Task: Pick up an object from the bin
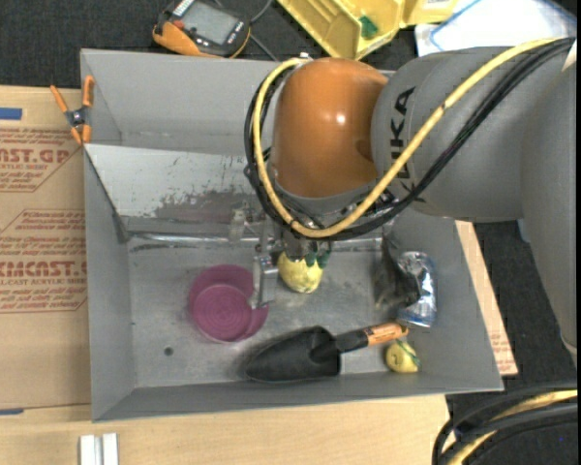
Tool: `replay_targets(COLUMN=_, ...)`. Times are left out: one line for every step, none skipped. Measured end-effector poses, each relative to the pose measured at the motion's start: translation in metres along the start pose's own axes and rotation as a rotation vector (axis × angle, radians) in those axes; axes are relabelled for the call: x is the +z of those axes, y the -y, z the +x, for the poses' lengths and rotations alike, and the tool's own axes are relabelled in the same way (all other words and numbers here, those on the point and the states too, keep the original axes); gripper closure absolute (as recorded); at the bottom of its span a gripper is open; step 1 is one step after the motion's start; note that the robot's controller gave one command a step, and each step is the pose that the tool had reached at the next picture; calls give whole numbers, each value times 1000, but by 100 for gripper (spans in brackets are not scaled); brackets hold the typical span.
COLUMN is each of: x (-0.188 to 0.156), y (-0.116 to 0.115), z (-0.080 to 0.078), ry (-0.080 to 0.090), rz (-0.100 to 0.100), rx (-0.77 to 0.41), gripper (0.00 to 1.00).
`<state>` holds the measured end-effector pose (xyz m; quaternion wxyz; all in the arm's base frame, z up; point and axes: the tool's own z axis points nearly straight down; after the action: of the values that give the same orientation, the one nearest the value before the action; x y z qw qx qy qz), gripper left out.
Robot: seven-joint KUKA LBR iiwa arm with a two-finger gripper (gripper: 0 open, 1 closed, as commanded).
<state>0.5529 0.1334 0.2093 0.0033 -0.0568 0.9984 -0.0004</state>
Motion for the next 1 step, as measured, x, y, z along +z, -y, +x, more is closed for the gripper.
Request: replay_targets(x=-42, y=25, z=-13, ry=0, rz=-3, rx=-103, gripper=0)
